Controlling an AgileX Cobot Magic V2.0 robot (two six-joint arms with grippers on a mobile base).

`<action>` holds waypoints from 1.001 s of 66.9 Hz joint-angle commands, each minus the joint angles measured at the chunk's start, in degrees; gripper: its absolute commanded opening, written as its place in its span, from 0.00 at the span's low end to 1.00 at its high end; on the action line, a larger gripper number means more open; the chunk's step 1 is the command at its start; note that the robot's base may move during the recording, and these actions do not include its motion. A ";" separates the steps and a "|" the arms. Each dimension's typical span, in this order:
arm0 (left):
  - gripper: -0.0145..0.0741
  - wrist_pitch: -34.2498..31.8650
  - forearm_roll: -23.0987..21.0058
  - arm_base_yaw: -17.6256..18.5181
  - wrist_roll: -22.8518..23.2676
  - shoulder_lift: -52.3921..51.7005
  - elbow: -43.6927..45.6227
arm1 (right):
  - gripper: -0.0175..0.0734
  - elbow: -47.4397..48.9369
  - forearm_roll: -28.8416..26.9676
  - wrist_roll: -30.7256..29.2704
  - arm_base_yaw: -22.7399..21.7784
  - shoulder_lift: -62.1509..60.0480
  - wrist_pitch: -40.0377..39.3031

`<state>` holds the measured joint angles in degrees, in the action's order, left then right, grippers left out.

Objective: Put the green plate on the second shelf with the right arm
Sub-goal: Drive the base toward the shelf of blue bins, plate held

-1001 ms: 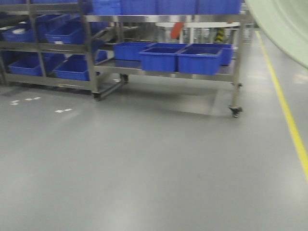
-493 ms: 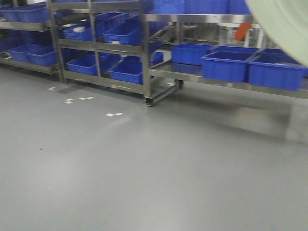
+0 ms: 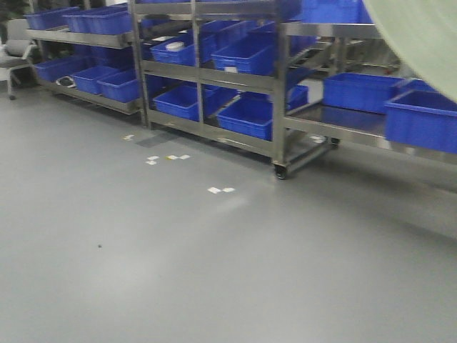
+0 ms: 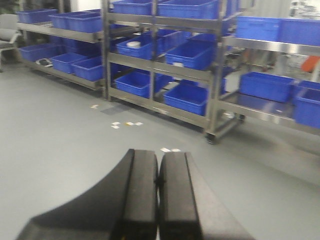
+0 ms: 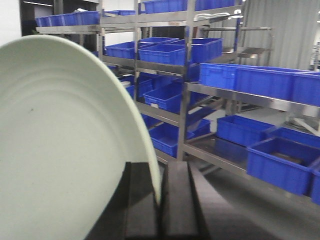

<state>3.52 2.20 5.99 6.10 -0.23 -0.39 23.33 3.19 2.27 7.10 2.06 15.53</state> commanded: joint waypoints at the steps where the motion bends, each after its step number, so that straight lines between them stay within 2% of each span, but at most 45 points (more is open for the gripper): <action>1: 0.31 -4.69 -0.18 0.02 0.12 -1.00 -2.34 | 0.25 1.76 -0.05 0.05 -0.19 1.05 -6.11; 67: 0.31 -4.69 -0.18 0.02 0.12 -1.00 -2.34 | 0.25 1.76 -0.05 0.05 -0.19 1.05 -6.05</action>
<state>3.52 2.20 5.99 6.10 -0.23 -0.39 23.33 3.19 2.27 7.10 2.06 15.81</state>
